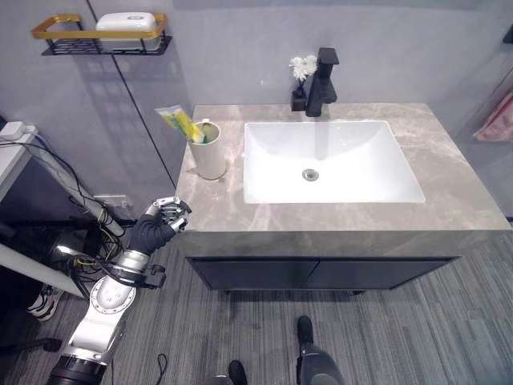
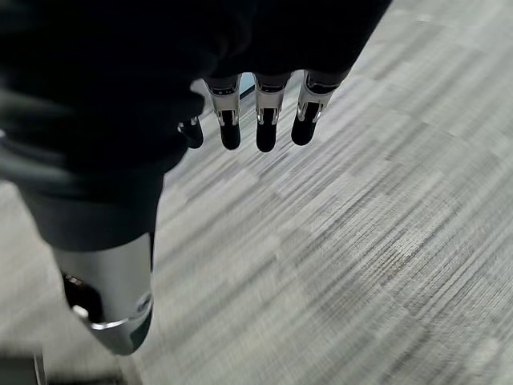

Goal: Put brush and paste in cup on sink, flatten towel.

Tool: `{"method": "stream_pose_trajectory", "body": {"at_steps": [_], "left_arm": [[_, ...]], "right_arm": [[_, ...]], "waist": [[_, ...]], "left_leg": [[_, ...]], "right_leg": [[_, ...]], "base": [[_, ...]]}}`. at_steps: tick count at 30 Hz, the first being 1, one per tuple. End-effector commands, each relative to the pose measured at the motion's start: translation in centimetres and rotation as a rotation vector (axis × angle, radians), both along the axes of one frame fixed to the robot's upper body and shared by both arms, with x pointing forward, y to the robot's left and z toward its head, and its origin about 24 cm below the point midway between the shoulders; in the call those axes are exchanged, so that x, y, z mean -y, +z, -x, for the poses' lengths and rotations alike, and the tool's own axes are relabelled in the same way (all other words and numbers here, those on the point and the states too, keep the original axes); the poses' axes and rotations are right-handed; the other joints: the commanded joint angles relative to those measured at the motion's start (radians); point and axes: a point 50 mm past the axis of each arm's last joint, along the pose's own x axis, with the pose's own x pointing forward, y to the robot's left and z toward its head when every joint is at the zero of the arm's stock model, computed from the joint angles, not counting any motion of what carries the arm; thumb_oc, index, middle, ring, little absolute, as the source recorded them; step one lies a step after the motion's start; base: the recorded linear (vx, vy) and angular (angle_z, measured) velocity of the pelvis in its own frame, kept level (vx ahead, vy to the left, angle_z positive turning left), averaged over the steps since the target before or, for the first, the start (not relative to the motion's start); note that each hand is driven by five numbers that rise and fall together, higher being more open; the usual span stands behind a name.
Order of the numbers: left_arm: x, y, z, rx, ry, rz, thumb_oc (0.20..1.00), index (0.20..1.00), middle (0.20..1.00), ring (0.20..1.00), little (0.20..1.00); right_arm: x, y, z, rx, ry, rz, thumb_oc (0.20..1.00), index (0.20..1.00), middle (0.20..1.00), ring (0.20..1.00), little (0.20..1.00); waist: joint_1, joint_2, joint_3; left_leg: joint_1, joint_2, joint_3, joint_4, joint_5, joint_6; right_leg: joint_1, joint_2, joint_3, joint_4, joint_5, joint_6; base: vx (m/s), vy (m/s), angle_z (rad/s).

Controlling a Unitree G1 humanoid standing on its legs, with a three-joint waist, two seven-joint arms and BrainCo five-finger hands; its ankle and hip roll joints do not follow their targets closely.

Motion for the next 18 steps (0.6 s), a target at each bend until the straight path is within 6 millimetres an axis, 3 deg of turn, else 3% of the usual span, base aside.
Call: {"method": "stream_pose_trajectory", "body": {"at_steps": [1, 7, 13, 18], "left_arm": [[0.6, 2.3, -0.1, 0.1, -0.064, 0.076, 0.2, 0.2, 0.2, 0.2, 0.2], [1.0, 1.7, -0.2, 0.067, -0.084, 0.15, 0.2, 0.2, 0.2, 0.2, 0.2], [0.6, 2.1, -0.6, 0.095, -0.039, 0.152, 0.2, 0.2, 0.2, 0.2, 0.2], [-0.5, 1.6, 0.0, 0.079, 0.009, 0.163, 0.2, 0.2, 0.2, 0.2, 0.2]], "right_arm": [[-1.5, -0.5, -2.2, -0.047, 0.335, -0.048, 1.0, 1.0, 1.0, 1.0, 1.0], [-3.1, -0.6, -5.1, -0.025, 0.688, -0.055, 1.0, 1.0, 1.0, 1.0, 1.0], [-2.9, 0.0, -7.2, 0.033, 0.752, -0.001, 1.0, 1.0, 1.0, 1.0, 1.0], [-2.1, 0.2, -6.8, 0.001, 0.759, 0.031, 1.0, 1.0, 1.0, 1.0, 1.0]], "waist": [[-0.001, 0.0, -0.043], [-0.006, 0.025, -0.069], [-0.009, 0.068, -0.052], [-0.004, 0.091, -0.043]], "left_leg": [[0.084, -0.004, -0.033, 0.029, -0.096, -0.084], [0.094, 0.043, -0.05, 0.014, -0.078, -0.11], [0.048, 0.073, -0.06, 0.023, -0.023, -0.141], [0.017, 0.079, -0.068, 0.012, 0.008, -0.155]], "right_leg": [[-0.047, 0.012, 0.068, 0.08, 0.077, 0.012], [-0.027, 0.052, 0.029, 0.083, 0.049, -0.012], [-0.051, 0.072, 0.01, 0.078, 0.024, -0.034], [-0.068, 0.068, -0.003, 0.067, 0.021, -0.041]], "base": [[0.22, -0.154, 0.55], [0.16, -0.135, 0.17], [0.06, -0.068, 0.12], [0.02, -0.027, 0.03]]}}
